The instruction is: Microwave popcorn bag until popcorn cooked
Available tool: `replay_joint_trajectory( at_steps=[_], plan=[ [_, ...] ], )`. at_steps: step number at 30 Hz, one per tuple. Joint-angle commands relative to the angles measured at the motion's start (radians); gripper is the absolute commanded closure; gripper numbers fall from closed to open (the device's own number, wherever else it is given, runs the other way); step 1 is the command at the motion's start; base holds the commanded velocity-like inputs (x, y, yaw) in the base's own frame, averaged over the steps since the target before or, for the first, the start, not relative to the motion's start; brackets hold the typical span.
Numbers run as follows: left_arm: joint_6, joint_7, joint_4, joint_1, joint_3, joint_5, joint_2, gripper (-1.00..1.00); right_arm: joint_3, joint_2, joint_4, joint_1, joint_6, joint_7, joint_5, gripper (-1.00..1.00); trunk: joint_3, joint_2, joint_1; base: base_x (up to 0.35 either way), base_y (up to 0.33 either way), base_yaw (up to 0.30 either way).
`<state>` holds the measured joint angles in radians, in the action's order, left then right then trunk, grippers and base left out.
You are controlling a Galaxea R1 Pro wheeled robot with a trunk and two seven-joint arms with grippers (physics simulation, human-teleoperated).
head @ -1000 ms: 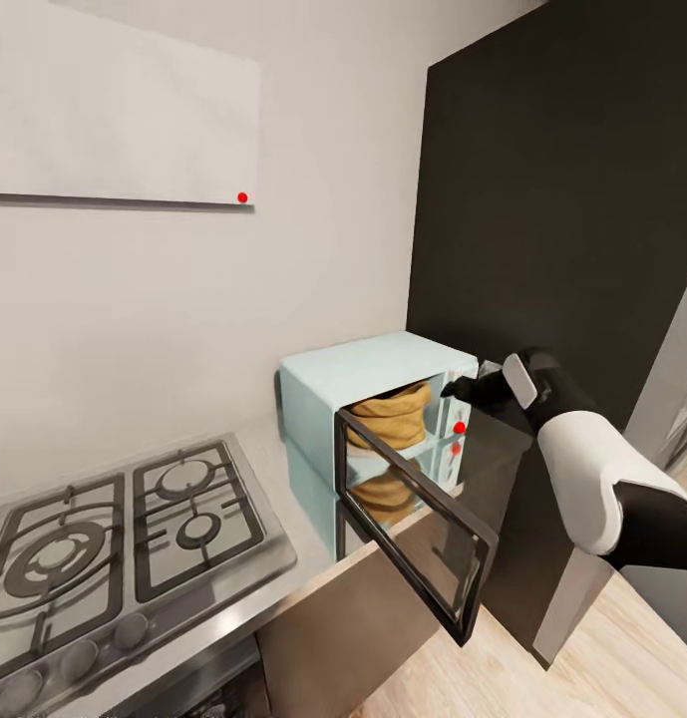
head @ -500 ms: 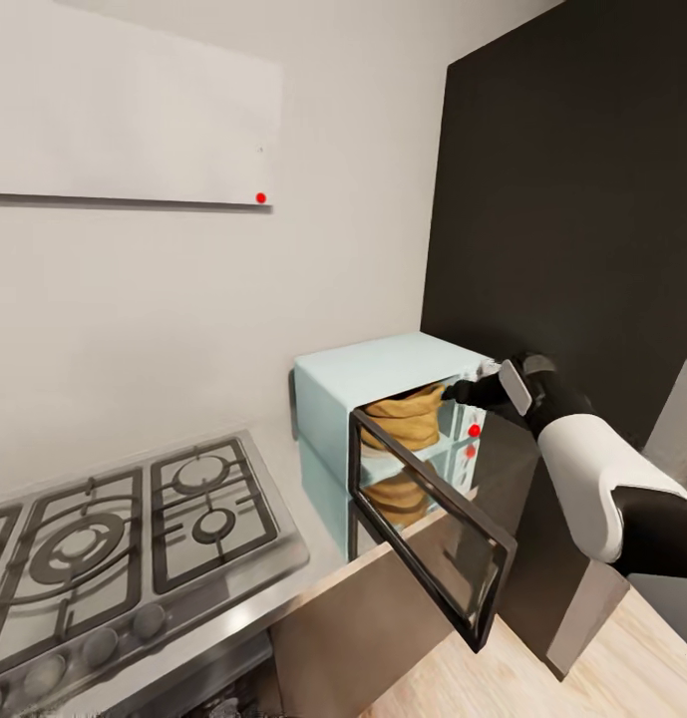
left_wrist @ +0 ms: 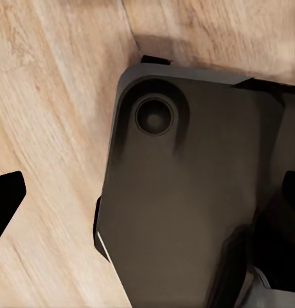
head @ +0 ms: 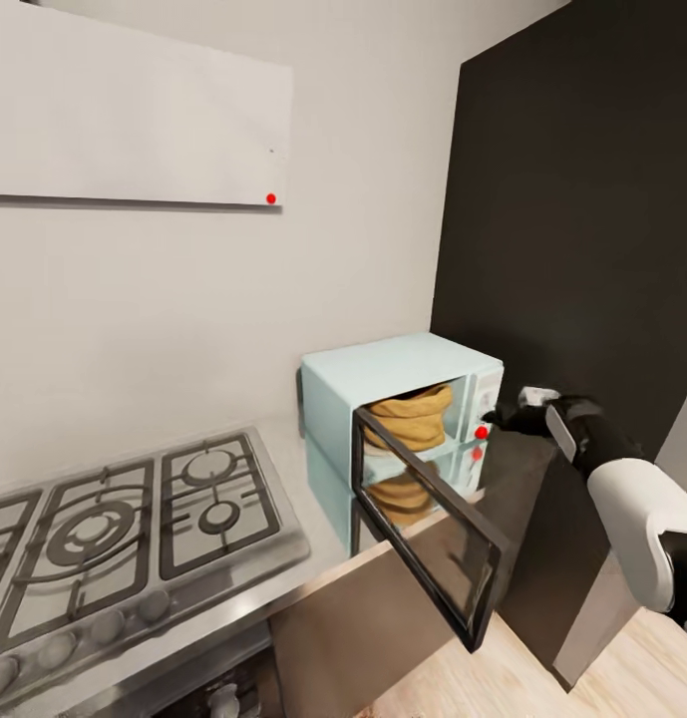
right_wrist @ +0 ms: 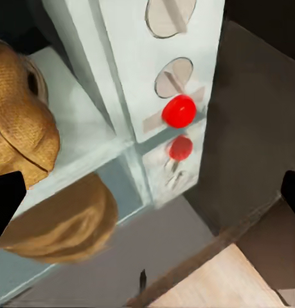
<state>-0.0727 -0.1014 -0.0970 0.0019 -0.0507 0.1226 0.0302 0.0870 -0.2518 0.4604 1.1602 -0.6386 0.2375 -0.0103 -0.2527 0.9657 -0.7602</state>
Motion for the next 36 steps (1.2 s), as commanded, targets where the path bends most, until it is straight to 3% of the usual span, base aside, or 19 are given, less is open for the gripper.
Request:
replay_joint_trajectory(
  at_steps=[1, 3, 5, 7, 9, 14, 17, 21, 24, 27, 29, 31, 36],
  plan=[
    [-0.002, -0.001, -0.001, 0.0, -0.004, 0.006, 0.0, -1.0, 0.004, -0.012, 0.0, -0.017, 0.032, 0.077, 0.041, -1.0, -0.001, 0.001, 0.0, -0.018, -0.24, 0.0],
    [-0.002, 0.0, -0.001, 0.0, -0.004, 0.006, 0.0, -1.0, 0.006, -0.02, -0.013, -0.03, 0.115, 0.181, 0.103, -1.0, -0.001, 0.001, 0.0, -0.008, -0.118, 0.0],
    [-0.002, 0.0, -0.001, 0.0, -0.004, 0.006, 0.0, -1.0, 0.007, -0.023, -0.04, -0.033, 0.204, 0.247, 0.122, -1.0, -0.001, 0.001, 0.0, -0.003, -0.048, 0.0],
    [-0.002, 0.0, -0.001, 0.0, -0.004, 0.005, 0.0, -1.0, 0.01, -0.021, -0.111, -0.035, 0.345, 0.317, 0.132, -1.0, -0.001, 0.001, 0.0, -0.001, -0.012, 0.0],
    [-0.002, 0.0, -0.001, 0.0, -0.005, 0.005, 0.0, -1.0, 0.01, -0.016, -0.142, -0.036, 0.391, 0.357, 0.135, -1.0, -0.001, 0.001, 0.0, 0.0, -0.004, 0.0],
    [-0.002, 0.0, -0.001, 0.0, -0.004, 0.005, -0.001, -1.0, 0.011, -0.004, -0.157, -0.036, 0.415, 0.5, 0.137, -1.0, -0.001, 0.001, 0.0, 0.0, -0.001, 0.0],
    [-0.002, 0.0, -0.001, 0.0, -0.003, 0.005, 0.0, -1.0, 0.009, 0.02, -0.153, -0.041, 0.427, 0.552, 0.147, -1.0, -0.001, 0.001, 0.0, 0.0, 0.0, 0.0],
    [-0.002, 0.0, -0.002, 0.0, -0.003, 0.005, 0.0, -1.0, 0.008, 0.029, -0.158, -0.064, 0.525, 0.578, 0.148, -1.0, -0.001, 0.001, 0.0, 0.0, 0.0, 0.0],
    [-0.002, 0.0, -0.001, 0.0, -0.003, 0.005, 0.0, -1.0, 0.009, 0.031, -0.16, -0.066, 0.556, 0.576, 0.147, -1.0, -0.001, 0.001, 0.0, 0.0, 0.0, 0.0],
    [-0.002, 0.0, -0.002, 0.0, -0.003, 0.005, 0.0, -1.0, 0.009, 0.033, -0.161, -0.066, 0.563, 0.577, 0.142, -1.0, -0.001, 0.001, 0.0, 0.0, 0.0, 0.0],
    [-0.002, 0.0, -0.003, 0.0, -0.003, 0.005, 0.0, -1.0, 0.009, 0.063, -0.158, -0.066, 0.568, 0.575, 0.144, -1.0, -0.001, 0.001, 0.0, 0.0, 0.0, 0.0],
    [-0.002, 0.0, -0.004, 0.0, -0.003, 0.005, 0.0, -1.0, 0.012, 0.076, -0.152, -0.066, 0.573, 0.57, 0.142, -1.0, -0.001, 0.001, 0.0, 0.0, 0.0, 0.0],
    [-0.001, -0.002, -0.006, 0.0, -0.006, 0.005, 0.001, -1.0, 0.013, 0.088, -0.151, -0.067, 0.574, 0.555, 0.14, -1.0, -0.001, 0.001, 0.0, 0.0, 0.0, 0.0]
  ],
)
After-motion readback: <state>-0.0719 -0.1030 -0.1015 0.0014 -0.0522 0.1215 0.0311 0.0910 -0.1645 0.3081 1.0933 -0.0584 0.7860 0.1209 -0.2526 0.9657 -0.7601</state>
